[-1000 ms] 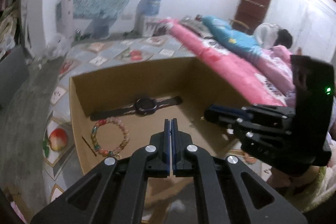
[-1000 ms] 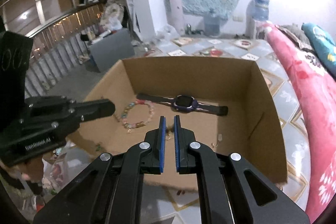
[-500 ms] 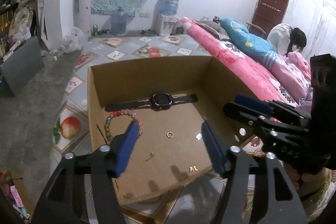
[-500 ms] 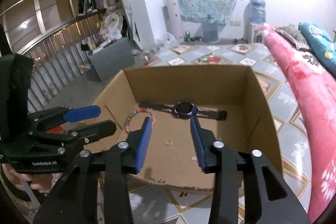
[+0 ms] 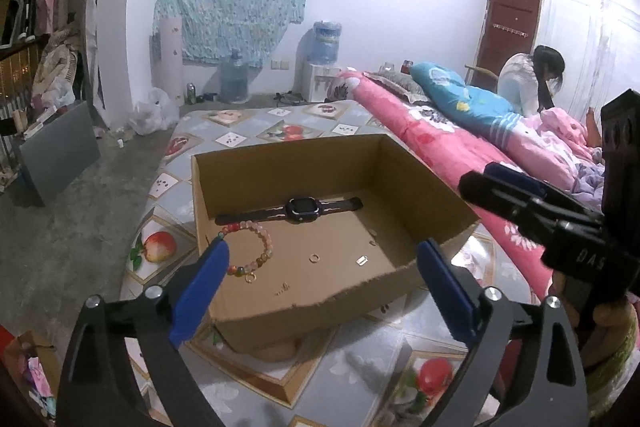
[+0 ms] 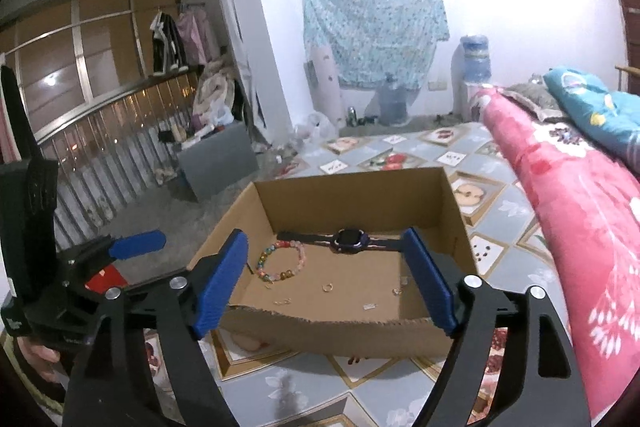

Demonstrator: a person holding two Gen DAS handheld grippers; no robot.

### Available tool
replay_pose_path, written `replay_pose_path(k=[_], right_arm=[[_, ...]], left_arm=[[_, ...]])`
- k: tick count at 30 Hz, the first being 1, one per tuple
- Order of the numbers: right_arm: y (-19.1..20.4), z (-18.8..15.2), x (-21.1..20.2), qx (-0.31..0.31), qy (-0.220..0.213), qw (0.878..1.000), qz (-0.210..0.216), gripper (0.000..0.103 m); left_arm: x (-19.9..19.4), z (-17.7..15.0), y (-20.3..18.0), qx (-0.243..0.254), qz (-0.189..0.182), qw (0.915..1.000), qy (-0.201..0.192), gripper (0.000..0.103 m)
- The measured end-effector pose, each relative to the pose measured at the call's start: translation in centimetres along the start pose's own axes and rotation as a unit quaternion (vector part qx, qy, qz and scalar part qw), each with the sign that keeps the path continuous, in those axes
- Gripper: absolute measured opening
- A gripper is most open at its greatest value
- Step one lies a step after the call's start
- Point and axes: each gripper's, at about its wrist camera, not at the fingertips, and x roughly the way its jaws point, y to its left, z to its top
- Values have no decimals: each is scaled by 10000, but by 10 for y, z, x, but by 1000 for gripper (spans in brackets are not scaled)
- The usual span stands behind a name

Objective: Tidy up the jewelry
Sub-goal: 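Pull both tools back toward the orange bracelet and gold butterfly charm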

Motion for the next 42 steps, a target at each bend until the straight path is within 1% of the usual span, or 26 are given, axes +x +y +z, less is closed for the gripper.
replay_pose_path(k=[2,5,8,11,13,16,19,20,24,26,31,33,36,38,42], right_arm=[[-2,0,-9,36,-88,10000,-17,80],[-4,-3,-25,65,-211,9997,-91,83],[-7,-10,-37,87,-279,9995,-157,86],[-12,-23,-45,110,-214,9993,-298,88],[-16,-33,-44,136,-72,9990,-430,89],[-23,-54,-33,177,343,9973,-624,89],[-26,-78,-14,132,954,9915,-877,89],[-26,-87,-4,91,1216,9878,-968,89],[-20,-113,19,-114,1950,9753,-1032,89],[-16,-123,25,-242,2138,9705,-1089,89],[-15,-133,36,-302,2426,9634,-1103,89],[-15,-137,39,-316,2526,9601,-1161,89],[-14,-143,45,-376,2682,9550,-1210,89],[-13,-147,48,-478,2752,9509,-1335,89],[-14,-151,51,-465,2848,9474,-1386,89]], left_arm=[[-8,-4,-5,20,-2,10000,-66,97],[-16,-9,-10,54,-1,9999,-96,97],[-22,-18,-15,27,-86,9999,-52,97],[-22,-31,-19,-113,-208,9997,96,97],[-19,-40,-20,-155,-210,9994,226,97],[-7,-55,-22,-230,-162,9983,507,97],[14,-73,-21,-236,15,9961,850,97],[22,-79,-19,-266,70,9949,972,97],[51,-96,-8,-456,259,9893,1362,97],[63,-103,-3,-570,317,9853,1577,97],[80,-109,4,-762,374,9791,1848,97],[88,-112,4,-756,482,9759,1992,97],[94,-112,3,-710,548,9724,2155,97],[99,-113,2,-652,607,9698,2271,97],[107,-115,1,-598,688,9655,2438,97]])
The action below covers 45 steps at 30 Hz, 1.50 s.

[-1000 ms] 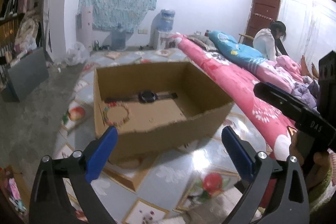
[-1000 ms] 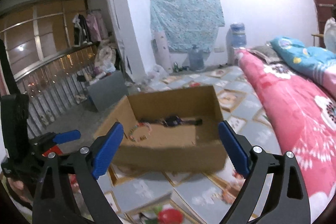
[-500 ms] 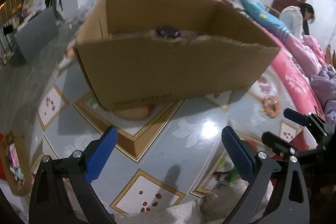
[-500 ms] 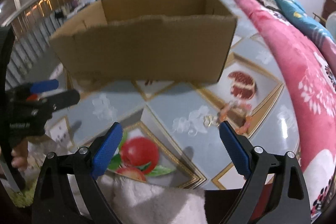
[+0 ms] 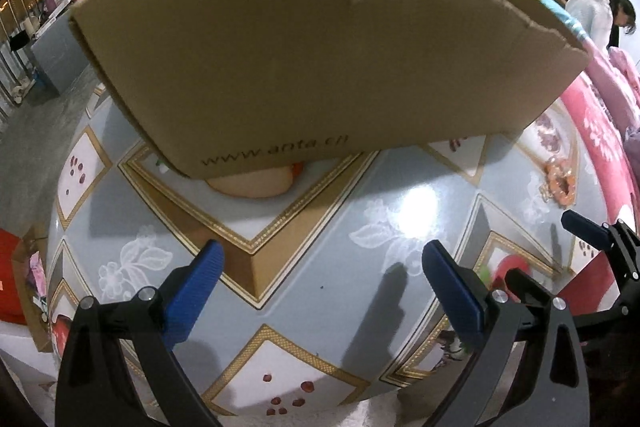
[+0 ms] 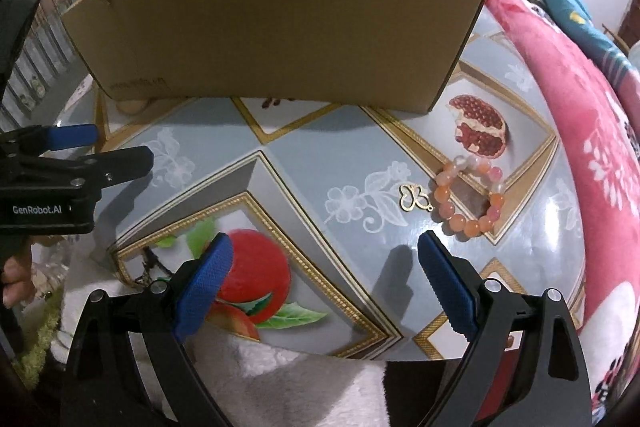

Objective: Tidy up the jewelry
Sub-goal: 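Pull both tools back toward the orange bracelet and gold butterfly charm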

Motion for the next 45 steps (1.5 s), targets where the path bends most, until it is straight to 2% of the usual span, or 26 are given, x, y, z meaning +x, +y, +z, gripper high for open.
replay_pose_path(k=[7,10,19,26,33,39,45], right_arm=[[-3,1,4,31,58,10000,-3,94],[-7,6,8,99,112,9999,26,95],[-23,14,19,163,174,9997,40,95],[-18,12,17,135,199,9997,-13,95],[-28,13,15,279,143,9994,120,95],[-41,15,7,574,-65,9975,403,95],[-38,13,-9,435,-507,9957,647,95]], left_arm=[[8,7,-8,140,261,9995,56,97],[11,9,-17,361,434,9984,65,97],[11,10,-19,394,421,9983,62,97],[13,11,-18,401,437,9981,136,98],[13,9,-19,377,430,9983,110,98],[12,9,-19,386,433,9983,95,98],[12,10,-19,388,439,9982,96,99]])
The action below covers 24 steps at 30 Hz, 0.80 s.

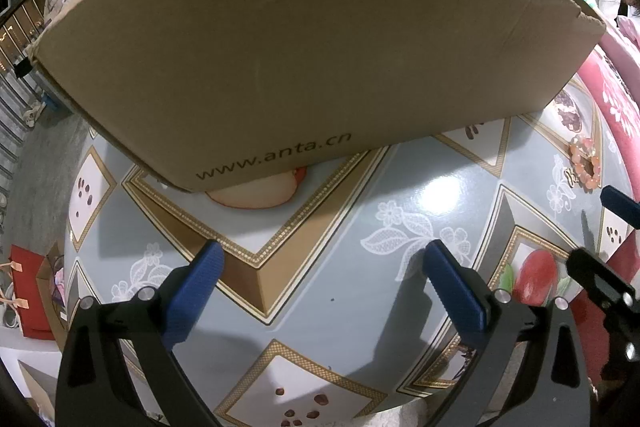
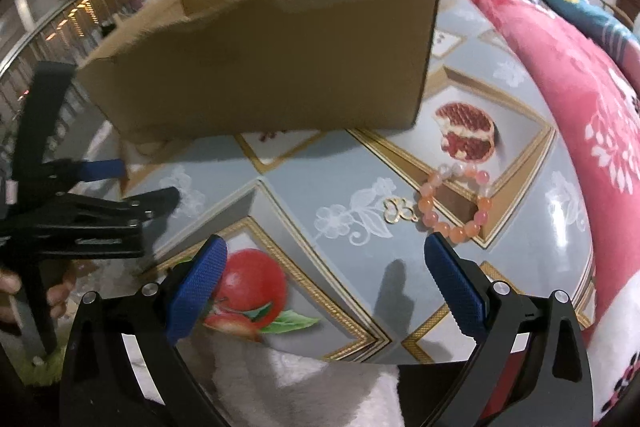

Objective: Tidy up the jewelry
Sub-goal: 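Pull both tools back toward the orange bracelet and gold butterfly charm, then move the open right gripper over the gold butterfly charm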

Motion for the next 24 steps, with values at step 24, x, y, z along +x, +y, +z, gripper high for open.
replay_pose_path(k=[24], right_arm=[[-35,-11,-9,584,-5,9956,731,60]], left_arm=[[-2,2,1,69,-26,10000,-32,99]])
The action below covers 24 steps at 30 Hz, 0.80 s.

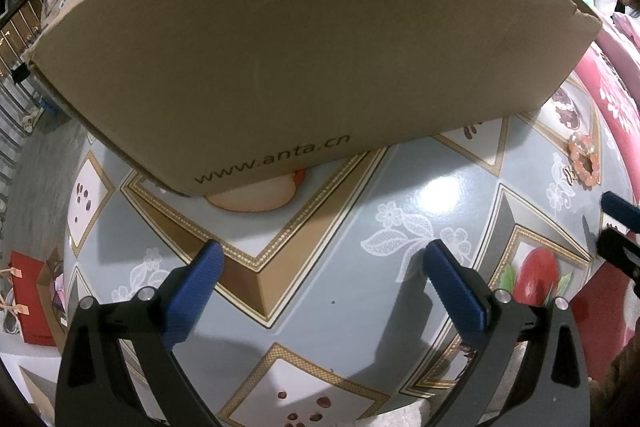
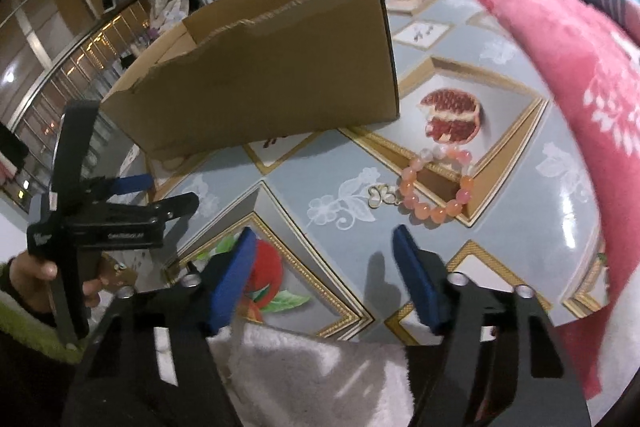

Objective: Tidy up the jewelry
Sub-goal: 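Move the open right gripper over the gold butterfly charm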

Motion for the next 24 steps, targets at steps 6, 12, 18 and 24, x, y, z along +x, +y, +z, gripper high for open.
replay_pose_path(k=[6,12,18,24], right_arm=[[-17,6,11,339,54,9994,17,54],[-43,18,7,689,-141,9975,-77,52],[-34,12,2,546,-108,9984,-42,51],[-28,9,5,466,-43,9989,-3,51]], left_arm=[[1,-1,0,9,-4,10000,13,99],[1,-1,0,12,-7,10000,38,99],[1,0,-1,7,-5,10000,40,99],[1,0,0,13,-2,10000,52,99]])
